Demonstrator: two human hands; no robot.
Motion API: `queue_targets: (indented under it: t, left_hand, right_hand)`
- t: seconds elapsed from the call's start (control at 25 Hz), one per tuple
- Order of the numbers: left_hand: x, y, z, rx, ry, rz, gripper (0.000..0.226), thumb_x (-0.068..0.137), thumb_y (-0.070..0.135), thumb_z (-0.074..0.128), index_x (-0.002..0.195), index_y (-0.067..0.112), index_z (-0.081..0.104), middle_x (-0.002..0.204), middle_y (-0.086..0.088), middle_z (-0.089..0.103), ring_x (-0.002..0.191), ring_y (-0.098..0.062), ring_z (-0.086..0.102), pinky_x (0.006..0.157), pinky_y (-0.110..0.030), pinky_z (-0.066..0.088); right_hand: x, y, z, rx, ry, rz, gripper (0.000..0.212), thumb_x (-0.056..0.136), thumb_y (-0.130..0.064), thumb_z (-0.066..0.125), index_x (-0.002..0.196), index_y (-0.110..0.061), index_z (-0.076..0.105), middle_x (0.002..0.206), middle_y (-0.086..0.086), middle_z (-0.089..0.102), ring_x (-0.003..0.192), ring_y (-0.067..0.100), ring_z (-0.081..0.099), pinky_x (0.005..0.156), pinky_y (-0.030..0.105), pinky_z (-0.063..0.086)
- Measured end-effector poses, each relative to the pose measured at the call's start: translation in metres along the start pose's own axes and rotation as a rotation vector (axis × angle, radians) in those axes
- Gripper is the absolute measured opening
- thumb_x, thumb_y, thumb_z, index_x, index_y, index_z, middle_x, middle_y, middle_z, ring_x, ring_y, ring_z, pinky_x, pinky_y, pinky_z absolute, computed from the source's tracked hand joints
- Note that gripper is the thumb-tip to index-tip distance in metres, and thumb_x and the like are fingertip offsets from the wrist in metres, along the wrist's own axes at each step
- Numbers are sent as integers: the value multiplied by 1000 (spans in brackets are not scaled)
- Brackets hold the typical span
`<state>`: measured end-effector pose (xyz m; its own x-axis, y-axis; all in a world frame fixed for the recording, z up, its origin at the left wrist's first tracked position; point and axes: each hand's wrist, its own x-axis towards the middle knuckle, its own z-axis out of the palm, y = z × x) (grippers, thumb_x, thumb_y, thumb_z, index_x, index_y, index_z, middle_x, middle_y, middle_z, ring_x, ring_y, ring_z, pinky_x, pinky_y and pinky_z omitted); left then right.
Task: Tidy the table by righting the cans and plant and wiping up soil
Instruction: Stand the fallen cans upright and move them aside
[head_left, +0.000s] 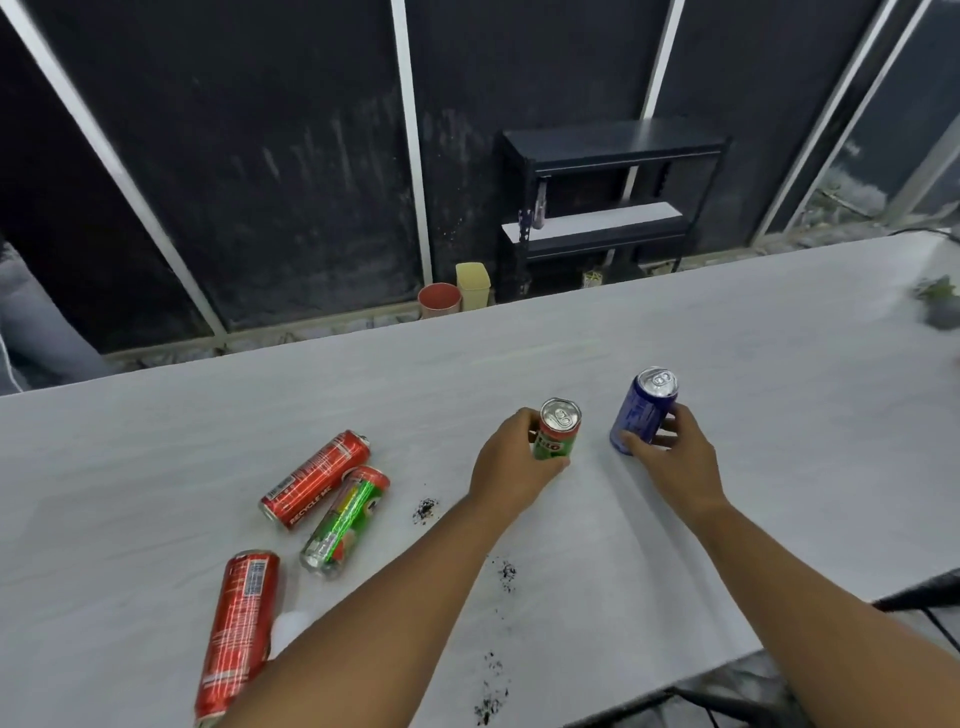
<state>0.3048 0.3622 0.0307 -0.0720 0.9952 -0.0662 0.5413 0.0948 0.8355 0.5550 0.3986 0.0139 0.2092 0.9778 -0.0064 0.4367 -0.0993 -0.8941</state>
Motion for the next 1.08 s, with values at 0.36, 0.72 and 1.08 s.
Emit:
queue_targets:
  t: [0.36,0.72,1.08]
  left_hand:
    - [22,20,42,54,-25,25,58,82,46,89,131,32,61,127,14,72,113,-9,68,88,-32,55]
    - [0,8,51,171,11,-17,70,91,46,83,151,27,52,149,6,64,133,-17,63,103,-38,56]
    - [-99,-52,-92,217,291,-45,52,98,44,77,145,39,56,144,22,62,131,-3,58,99,-22,46]
  right_hand:
    - [4,19,2,-56,41,-44,64,77,-55,90,131,-37,60,115,-17,74,104,-1,68,87,31,57]
    - [-2,36,7,-67,40,-29,79,80,-45,91,148,-29,52,128,-10,67,120,12,63,102,37,54]
    - [-90,38,20,-294,138,-39,65,86,-52,83,140,-26,56,134,-2,65,133,25,51,111,49,47]
